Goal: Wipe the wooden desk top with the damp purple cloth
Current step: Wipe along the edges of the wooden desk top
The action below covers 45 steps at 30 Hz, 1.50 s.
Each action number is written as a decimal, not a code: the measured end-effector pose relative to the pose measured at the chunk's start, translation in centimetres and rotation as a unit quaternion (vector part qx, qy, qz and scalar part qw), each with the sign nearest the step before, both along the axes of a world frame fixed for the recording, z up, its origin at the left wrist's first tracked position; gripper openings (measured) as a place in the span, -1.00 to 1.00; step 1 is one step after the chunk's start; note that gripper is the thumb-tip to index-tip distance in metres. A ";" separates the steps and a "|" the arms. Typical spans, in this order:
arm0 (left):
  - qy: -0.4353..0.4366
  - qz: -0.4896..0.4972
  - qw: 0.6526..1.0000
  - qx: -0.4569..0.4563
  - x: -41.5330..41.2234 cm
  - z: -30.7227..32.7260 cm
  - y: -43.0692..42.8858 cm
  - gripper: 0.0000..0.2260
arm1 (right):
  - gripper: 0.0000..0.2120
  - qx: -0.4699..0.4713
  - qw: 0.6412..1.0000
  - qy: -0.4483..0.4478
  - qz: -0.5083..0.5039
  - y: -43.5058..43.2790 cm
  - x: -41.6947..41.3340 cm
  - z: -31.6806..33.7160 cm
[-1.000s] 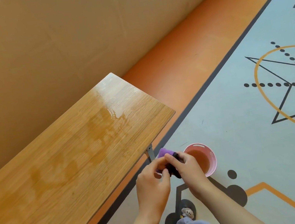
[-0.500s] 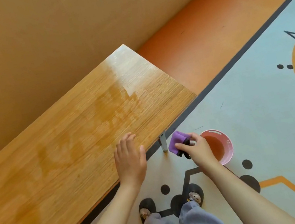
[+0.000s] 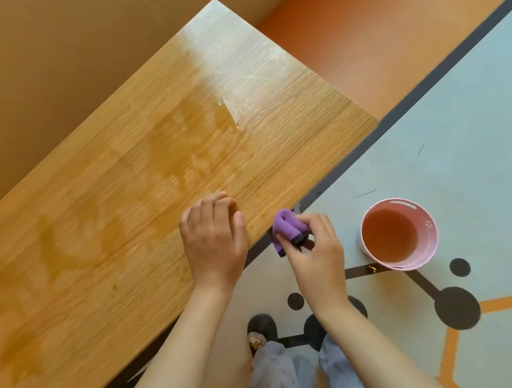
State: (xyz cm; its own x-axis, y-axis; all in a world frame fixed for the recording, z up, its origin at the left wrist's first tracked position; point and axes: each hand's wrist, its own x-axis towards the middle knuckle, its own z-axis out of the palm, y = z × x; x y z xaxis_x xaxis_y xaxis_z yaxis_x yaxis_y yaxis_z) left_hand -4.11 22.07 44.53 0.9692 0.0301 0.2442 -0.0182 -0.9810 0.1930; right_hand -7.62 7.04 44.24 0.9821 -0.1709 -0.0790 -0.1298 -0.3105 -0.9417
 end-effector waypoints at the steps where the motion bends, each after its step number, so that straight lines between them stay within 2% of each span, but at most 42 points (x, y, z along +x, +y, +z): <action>1: -0.001 0.001 1.000 -0.001 -0.1 -0.1 0.0 -0.77 | -0.81 0.000 1.000 -0.005 0.027 0.4 -0.7 -0.2; 4: 0.004 0.000 1.000 -0.004 -0.4 -0.1 0.0 -0.77 | -0.81 0.002 0.998 -0.016 0.059 -1.0 0.1 -0.2; 9: 0.016 0.003 1.000 -0.008 0.1 0.0 0.0 -0.75 | -0.81 -0.044 0.992 -0.021 -0.113 -8.1 7.4 0.1; 13: 0.025 0.006 1.000 -0.007 0.0 0.0 -0.1 -0.75 | -0.84 -0.054 0.983 -0.022 -0.176 -10.1 9.8 0.2; 16: 0.030 0.008 0.999 -0.008 0.1 0.1 -0.1 -0.75 | -0.83 -0.020 0.985 -0.021 -0.171 -7.7 8.0 0.3; 18: 0.031 0.008 0.999 -0.006 0.1 0.1 -0.1 -0.75 | -0.83 -0.009 0.991 -0.013 -0.130 -5.9 6.2 0.2; 22: 0.032 0.009 0.999 0.000 0.0 0.1 -0.2 -0.75 | -0.81 -0.031 0.998 -0.022 -0.057 -5.7 5.1 0.1; 26: 0.032 0.008 0.999 0.003 0.1 0.1 -0.1 -0.75 | -0.87 -0.011 0.986 -0.019 -0.165 -9.9 9.7 0.0; 28: 0.030 0.010 1.000 0.002 0.2 0.0 -0.2 -0.74 | -0.85 -0.021 0.982 -0.014 -0.186 -12.1 12.0 0.3; 33: 0.049 0.015 0.999 -0.009 0.1 0.1 -0.3 -0.73 | -0.81 -0.013 0.993 -0.004 -0.121 -15.0 15.1 2.4; 36: 0.063 0.015 0.998 -0.025 0.1 0.5 -0.1 -0.72 | -0.75 -0.004 0.998 0.050 -0.034 -16.2 16.3 3.3; 41: 0.022 0.027 0.997 -0.072 2.0 2.4 0.2 -0.76 | -0.73 -0.026 0.987 0.130 0.089 -17.9 18.3 4.2; 45: -0.004 0.069 0.990 -0.123 7.1 4.0 1.6 -0.76 | -0.74 -0.019 0.974 0.182 0.132 -17.5 20.1 4.8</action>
State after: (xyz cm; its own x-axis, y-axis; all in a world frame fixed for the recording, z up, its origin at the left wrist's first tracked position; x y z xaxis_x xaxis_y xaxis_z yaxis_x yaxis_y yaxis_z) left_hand 2.94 23.70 48.51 0.9498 0.2223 0.2202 0.1109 -0.8973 0.4274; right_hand 12.47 -10.42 49.00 0.9004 0.0755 -0.4284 -0.3632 -0.4116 -0.8359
